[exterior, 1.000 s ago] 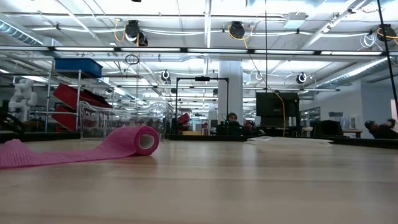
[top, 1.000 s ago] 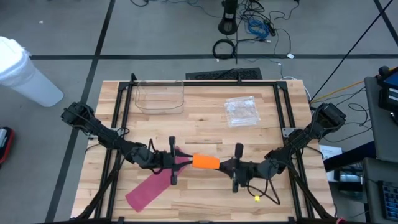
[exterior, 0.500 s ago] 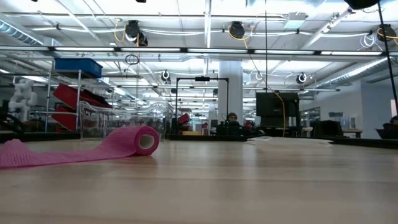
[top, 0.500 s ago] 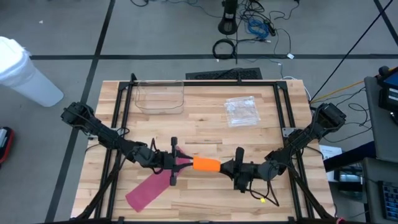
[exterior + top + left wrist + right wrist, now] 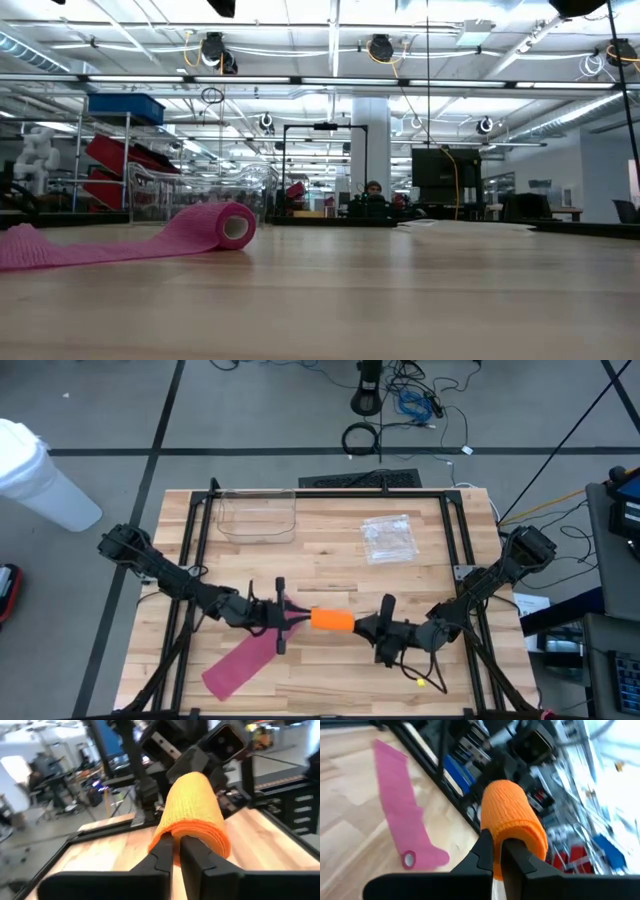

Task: Roll bandage
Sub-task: Roll the orange bandage, then put the rolled orange bandage into the transparent zip bag

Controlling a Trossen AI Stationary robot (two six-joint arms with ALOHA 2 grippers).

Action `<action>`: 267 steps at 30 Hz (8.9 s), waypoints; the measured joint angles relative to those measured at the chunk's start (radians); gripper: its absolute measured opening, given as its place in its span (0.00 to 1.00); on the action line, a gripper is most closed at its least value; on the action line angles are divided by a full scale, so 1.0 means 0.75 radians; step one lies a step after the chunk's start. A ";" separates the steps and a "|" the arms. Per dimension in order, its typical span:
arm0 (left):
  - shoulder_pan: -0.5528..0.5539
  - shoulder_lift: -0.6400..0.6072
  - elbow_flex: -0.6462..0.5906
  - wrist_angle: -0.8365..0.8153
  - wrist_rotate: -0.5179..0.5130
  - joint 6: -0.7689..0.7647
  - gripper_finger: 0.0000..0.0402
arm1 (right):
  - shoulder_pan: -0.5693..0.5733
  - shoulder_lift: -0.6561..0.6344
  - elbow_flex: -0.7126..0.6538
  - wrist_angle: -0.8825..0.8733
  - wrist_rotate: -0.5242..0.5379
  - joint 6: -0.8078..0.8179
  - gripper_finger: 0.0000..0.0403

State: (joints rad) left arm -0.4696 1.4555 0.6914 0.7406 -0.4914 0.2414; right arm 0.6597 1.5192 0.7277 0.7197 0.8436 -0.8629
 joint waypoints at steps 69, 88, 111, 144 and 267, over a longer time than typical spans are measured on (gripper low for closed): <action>0.230 -0.032 -0.002 -0.338 0.088 -0.244 0.24 | 0.097 -0.123 0.004 -1.282 -0.120 1.845 0.15; 0.346 -0.032 -0.002 -0.493 -0.007 -0.573 0.24 | -1.120 -0.371 0.005 -1.437 -0.686 1.608 0.17; 0.425 -0.032 -0.002 -0.565 0.027 -0.548 0.24 | -1.781 0.219 0.459 -1.688 -1.063 0.394 0.45; 0.558 -0.032 -0.002 -0.592 0.101 -0.510 0.24 | -1.987 0.406 0.552 -1.815 -1.196 0.126 0.07; 0.260 -0.142 -0.002 -0.648 0.142 -0.136 0.18 | -0.774 -0.032 0.548 -1.654 -1.713 0.670 0.00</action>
State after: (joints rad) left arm -0.2747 1.3491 0.6903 0.2544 -0.3851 0.1395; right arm 0.0792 1.4952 1.1389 -0.5210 -0.4415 -0.3606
